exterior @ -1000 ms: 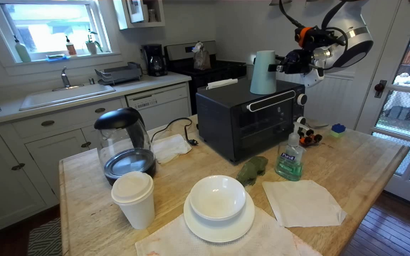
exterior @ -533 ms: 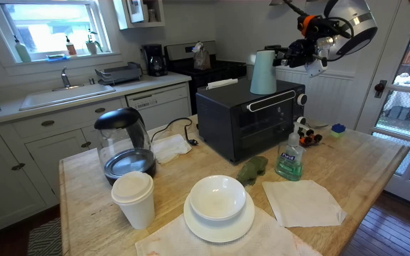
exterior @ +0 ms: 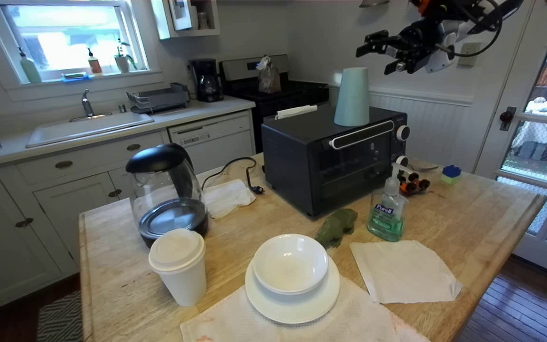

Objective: Lay the blue cup on the kitchen counter, pick up the blue cup and place it upside down on the black oven

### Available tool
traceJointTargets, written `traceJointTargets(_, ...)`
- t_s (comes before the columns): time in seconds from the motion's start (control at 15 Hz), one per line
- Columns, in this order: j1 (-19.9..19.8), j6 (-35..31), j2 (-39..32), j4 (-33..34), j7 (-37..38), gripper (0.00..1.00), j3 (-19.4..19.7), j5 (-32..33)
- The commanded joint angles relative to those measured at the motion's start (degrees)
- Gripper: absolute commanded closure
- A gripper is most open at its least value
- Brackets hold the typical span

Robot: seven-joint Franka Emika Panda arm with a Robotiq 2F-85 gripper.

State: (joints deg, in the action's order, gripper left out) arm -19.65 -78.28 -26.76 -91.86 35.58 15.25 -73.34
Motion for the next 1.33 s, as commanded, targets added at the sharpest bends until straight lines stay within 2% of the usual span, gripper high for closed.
traceJointTargets(0.0, 1.1, -1.63, 3.77, -0.05, -4.31, 0.0, 0.89, 5.31)
traceJointTargets(0.33, 2.1, -4.02, 7.97, -0.62, -13.05, 0.0, 1.11, 13.9)
traceJointTargets(0.93, 2.87, -12.71, 17.0, -8.64, -35.29, 0.0, 0.42, 29.21)
traceJointTargets(1.27, 2.79, -21.19, 21.78, -14.06, -48.52, 0.0, -0.33, 31.02)
